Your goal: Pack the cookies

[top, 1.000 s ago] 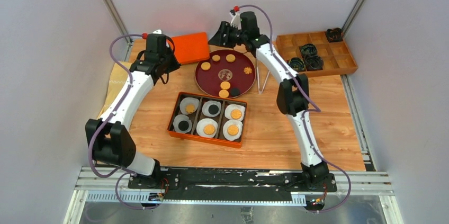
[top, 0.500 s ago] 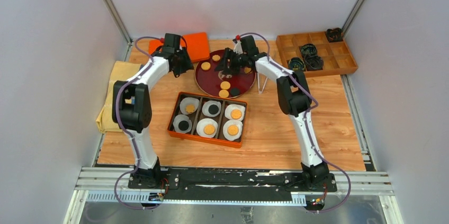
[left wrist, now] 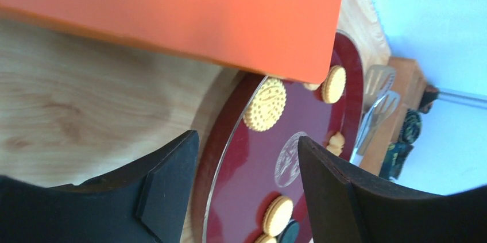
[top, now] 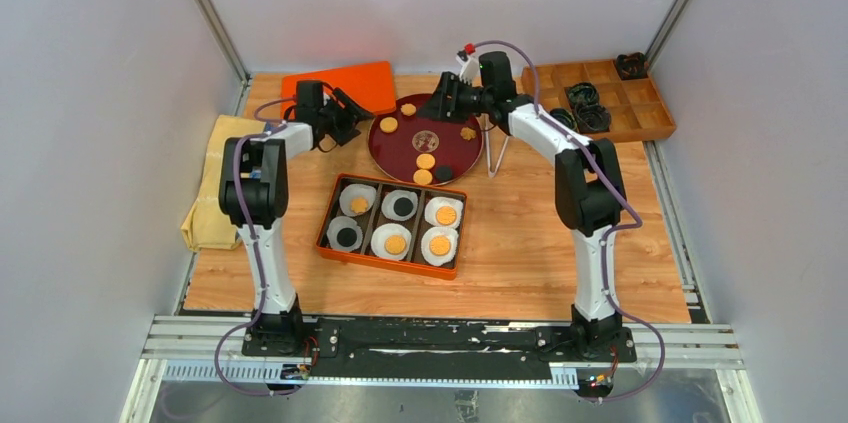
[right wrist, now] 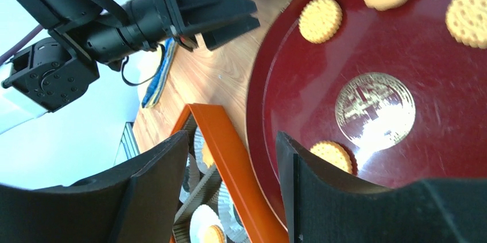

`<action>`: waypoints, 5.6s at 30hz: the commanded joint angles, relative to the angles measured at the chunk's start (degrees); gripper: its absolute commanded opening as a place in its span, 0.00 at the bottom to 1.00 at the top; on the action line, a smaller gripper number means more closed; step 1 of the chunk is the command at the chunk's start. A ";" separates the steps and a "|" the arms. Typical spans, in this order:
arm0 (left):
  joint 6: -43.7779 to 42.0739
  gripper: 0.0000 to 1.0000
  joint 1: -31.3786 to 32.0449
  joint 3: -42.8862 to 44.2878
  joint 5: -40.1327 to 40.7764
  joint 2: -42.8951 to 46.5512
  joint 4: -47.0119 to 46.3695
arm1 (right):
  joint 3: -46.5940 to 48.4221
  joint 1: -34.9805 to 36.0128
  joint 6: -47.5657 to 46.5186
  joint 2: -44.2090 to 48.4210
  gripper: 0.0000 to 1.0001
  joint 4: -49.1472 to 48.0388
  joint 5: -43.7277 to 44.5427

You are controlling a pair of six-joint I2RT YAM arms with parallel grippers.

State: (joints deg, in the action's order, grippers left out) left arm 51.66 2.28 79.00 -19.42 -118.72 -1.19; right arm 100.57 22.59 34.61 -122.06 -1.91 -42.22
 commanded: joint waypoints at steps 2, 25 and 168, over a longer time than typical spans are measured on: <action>10.99 0.70 0.44 -0.97 -0.75 -4.93 -11.91 | -3.32 -1.79 -1.10 1.01 0.63 -1.87 -2.81; 21.64 0.64 4.86 11.89 19.31 -13.73 -14.90 | -8.96 -5.79 6.11 0.07 0.61 -14.37 -9.44; -19.22 0.00 16.00 -38.56 21.25 68.16 17.30 | -50.95 7.04 32.09 28.56 0.00 -30.55 -15.00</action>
State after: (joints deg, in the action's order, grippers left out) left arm 31.90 18.13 41.25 2.50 -50.17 18.41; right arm 48.66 26.02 67.81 -88.66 -32.84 -57.10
